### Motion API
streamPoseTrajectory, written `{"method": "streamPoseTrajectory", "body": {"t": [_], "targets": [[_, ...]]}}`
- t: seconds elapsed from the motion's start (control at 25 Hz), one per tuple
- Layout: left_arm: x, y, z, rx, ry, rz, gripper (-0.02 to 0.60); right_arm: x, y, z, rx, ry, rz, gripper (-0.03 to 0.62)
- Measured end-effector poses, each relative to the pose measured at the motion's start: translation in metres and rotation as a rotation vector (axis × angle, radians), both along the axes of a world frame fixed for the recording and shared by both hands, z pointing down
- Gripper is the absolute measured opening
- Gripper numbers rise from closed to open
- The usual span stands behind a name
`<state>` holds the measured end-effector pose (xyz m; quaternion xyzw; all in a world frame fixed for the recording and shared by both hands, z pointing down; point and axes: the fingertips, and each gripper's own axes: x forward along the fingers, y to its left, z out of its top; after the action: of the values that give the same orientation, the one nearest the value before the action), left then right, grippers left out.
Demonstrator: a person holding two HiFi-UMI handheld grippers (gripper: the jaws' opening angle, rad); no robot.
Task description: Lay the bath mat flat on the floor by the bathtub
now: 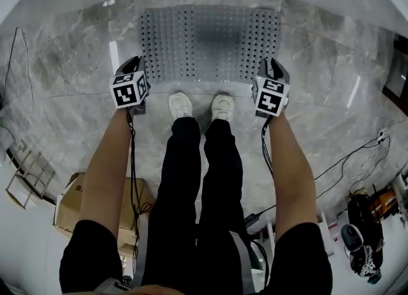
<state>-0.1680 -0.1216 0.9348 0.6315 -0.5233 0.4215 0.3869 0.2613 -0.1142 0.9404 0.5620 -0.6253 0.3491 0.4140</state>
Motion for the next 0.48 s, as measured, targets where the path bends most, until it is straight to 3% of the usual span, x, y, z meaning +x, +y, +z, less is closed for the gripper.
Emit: {"method": "streamPoseTrajectory", "body": {"t": [0.04,0.08,0.28,0.48], "targets": [[0.006,-0.004,-0.016,0.040,0.005,0.007,0.005,-0.005,-0.003,-0.013,0.030,-0.009,0.004,0.040],[0.013,-0.008,-0.032,0.078,0.013,0.017,0.005,-0.010,-0.005,-0.028,0.057,-0.021,0.010,0.008],[0.053,-0.020,-0.126,0.250,0.073,0.058,0.005,-0.038,-0.013,-0.117,0.205,-0.103,0.019,0.006],[0.081,-0.024,-0.239,0.404,0.174,0.019,0.004,-0.068,-0.015,-0.232,0.372,-0.147,0.001,0.005]]}}
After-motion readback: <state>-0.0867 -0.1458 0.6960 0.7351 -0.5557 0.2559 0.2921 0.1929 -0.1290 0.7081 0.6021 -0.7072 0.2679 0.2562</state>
